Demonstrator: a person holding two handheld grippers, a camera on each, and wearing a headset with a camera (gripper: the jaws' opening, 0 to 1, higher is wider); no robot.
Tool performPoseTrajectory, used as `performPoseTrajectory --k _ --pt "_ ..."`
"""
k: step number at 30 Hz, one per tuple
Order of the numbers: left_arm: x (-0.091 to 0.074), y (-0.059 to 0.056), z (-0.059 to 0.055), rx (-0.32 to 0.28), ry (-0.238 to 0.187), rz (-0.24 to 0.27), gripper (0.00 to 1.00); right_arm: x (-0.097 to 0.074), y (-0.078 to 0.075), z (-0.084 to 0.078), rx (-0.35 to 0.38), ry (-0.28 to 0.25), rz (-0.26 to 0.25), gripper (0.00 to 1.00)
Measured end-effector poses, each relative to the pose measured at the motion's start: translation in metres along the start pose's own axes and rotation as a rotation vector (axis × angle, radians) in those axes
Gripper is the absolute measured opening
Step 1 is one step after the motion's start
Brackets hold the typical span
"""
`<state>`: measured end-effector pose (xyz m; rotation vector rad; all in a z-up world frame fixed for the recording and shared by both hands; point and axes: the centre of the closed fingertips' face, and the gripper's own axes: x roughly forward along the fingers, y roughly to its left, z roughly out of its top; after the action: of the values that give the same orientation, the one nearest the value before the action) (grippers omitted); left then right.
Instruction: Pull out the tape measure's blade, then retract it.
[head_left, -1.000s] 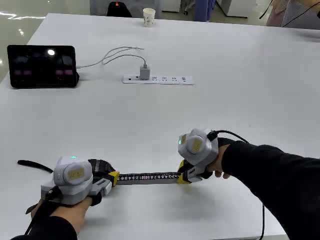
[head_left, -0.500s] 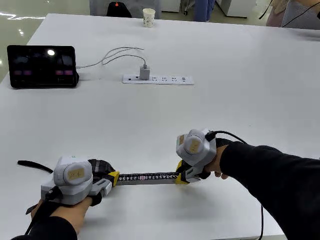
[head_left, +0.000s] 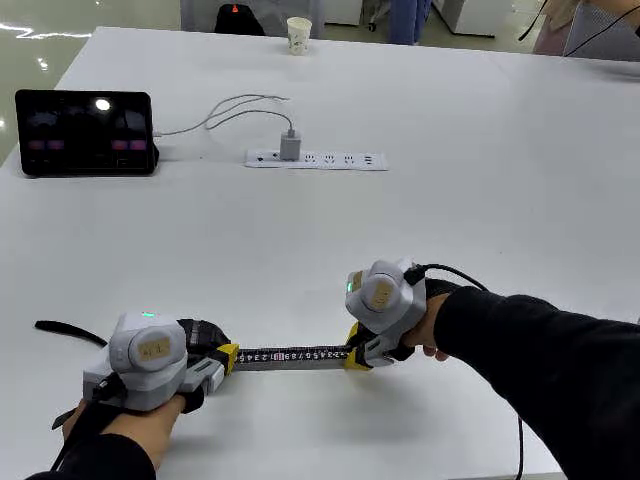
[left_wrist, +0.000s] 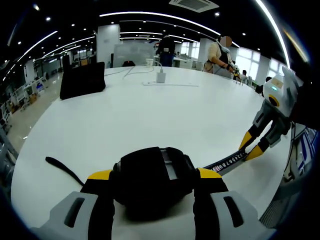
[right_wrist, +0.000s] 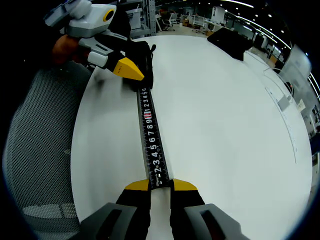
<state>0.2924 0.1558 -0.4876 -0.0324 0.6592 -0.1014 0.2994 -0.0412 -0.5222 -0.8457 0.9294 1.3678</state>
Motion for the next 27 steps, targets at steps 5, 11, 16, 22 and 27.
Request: performPoseTrajectory --k 5,11,16,22,27 --pt "0.0001 0.0003 0.0002 -0.002 -0.001 -0.001 0.59 0.0011 -0.0002 0.0019 0.009 -0.002 -0.003 0.11" --pt "0.0001 0.0005 0.0003 -0.007 0.001 -0.003 0.58 0.0015 0.0008 0.005 0.007 -0.001 -0.001 0.11" --pt "0.0001 0.0002 0.0002 -0.011 -0.001 -0.004 0.58 0.0026 0.0009 0.0061 0.007 0.0 -0.002 0.11" --pt "0.0005 0.0004 0.0 -0.009 0.0 -0.004 0.59 0.0034 0.0014 0.009 0.003 -0.001 -0.003 0.11" --pt "0.0007 0.0005 0.0 -0.007 0.001 -0.004 0.59 0.0052 0.0015 0.0099 0.001 -0.002 -0.005 0.11"
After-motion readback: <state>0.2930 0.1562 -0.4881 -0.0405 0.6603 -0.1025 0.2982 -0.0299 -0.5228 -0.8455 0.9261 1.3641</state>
